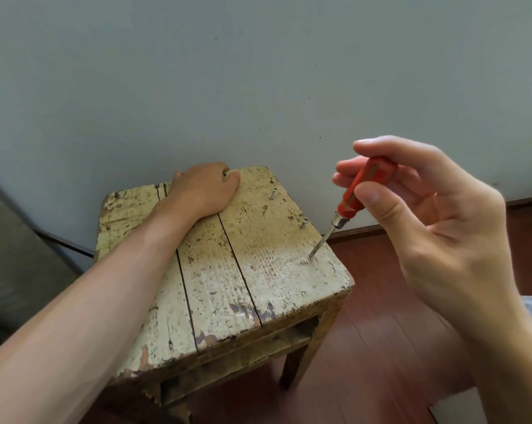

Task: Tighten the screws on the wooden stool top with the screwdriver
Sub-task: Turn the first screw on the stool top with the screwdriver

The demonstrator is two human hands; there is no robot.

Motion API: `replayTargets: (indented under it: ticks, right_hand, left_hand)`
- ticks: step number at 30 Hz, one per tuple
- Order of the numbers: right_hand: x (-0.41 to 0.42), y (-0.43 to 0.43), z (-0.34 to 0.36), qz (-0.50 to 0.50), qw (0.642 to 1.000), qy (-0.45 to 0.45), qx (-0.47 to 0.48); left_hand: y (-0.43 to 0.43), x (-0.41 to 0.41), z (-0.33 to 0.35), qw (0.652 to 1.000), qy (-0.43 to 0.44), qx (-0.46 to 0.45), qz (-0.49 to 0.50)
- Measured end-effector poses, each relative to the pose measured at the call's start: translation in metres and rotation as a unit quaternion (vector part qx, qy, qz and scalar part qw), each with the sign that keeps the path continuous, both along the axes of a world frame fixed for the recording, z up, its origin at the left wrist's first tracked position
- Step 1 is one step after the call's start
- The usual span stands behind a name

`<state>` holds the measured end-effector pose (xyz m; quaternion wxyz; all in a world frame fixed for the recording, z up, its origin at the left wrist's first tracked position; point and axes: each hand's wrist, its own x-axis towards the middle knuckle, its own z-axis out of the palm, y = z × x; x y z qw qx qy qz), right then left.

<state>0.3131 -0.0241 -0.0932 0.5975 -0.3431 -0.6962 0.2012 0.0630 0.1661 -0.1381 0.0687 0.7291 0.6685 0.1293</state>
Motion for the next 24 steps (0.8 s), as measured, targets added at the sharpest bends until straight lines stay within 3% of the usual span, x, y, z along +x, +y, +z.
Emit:
replayTargets:
  ticks: [9, 19, 24]
  right_hand:
    - [-0.001, 0.003, 0.003, -0.032, 0.999, 0.028, 0.002]
    - [0.001, 0.003, 0.004, -0.033, 0.999, -0.037, 0.007]
    - [0.013, 0.001, 0.004, 0.013, 0.998, -0.060, -0.011]
  left_hand:
    - [-0.001, 0.000, 0.001, 1.000, -0.003, -0.004, -0.002]
    - [-0.002, 0.002, 0.004, 1.000, 0.000, -0.007, 0.000]
    - [-0.003, 0.002, 0.003, 1.000, -0.002, -0.009, -0.001]
